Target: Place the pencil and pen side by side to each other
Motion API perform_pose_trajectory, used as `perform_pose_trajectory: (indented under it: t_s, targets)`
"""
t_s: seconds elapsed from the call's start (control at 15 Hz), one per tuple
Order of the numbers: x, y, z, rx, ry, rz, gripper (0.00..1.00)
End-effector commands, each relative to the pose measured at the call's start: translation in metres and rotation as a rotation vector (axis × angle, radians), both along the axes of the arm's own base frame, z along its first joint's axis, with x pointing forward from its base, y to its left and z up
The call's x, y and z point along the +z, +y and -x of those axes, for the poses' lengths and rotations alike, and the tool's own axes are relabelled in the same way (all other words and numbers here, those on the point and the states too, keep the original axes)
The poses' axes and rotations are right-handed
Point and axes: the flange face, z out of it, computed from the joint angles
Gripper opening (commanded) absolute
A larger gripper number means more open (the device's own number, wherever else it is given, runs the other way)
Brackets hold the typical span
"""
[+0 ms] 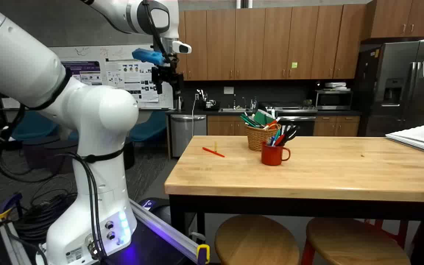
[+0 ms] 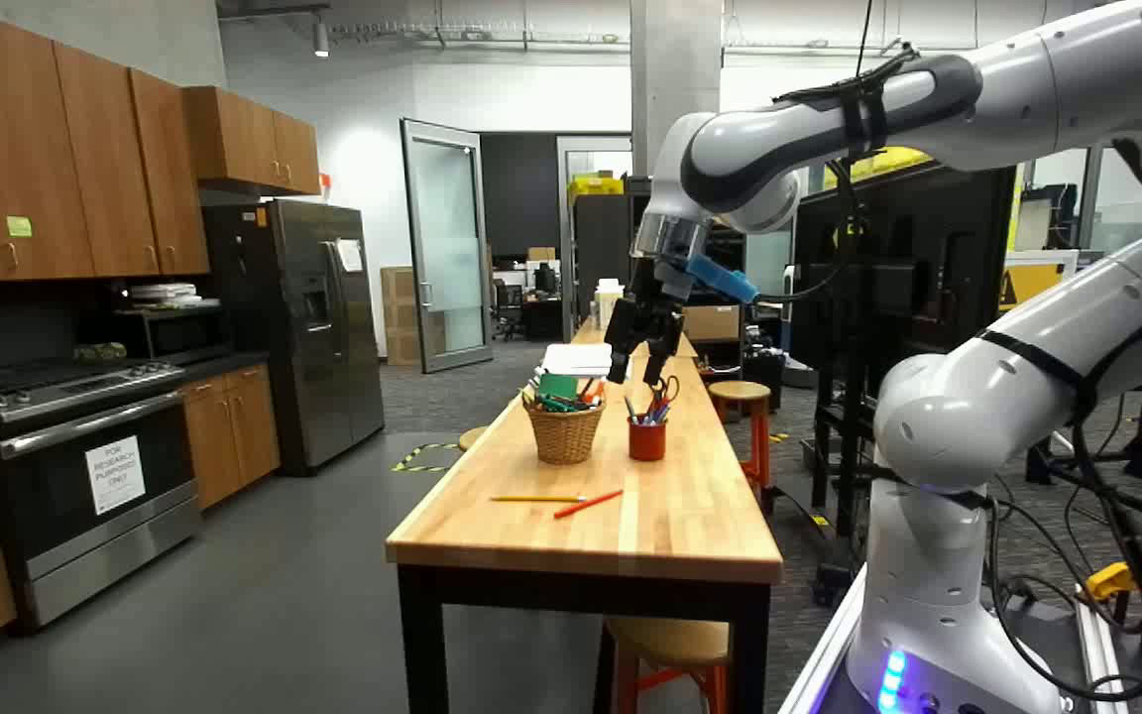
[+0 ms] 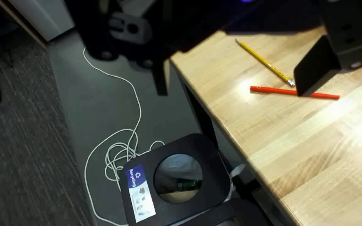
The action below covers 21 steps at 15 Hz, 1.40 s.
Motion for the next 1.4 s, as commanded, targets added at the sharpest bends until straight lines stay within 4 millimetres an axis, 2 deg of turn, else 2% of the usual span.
perform_pose_trajectory:
  t_s: [0.0, 0.33, 0.8, 1.33]
  targets:
    - [0.001, 0.000, 0.000, 0.000, 0.001, 0.000, 1.00]
    - [0.001, 0.000, 0.000, 0.000, 0.001, 0.000, 1.00]
    - [-0.012, 0.020, -0.015, 0.072, -0.046, 0.061, 1.00]
    - [-0.034, 0.055, -0.064, 0.265, -0.099, 0.200, 1.00]
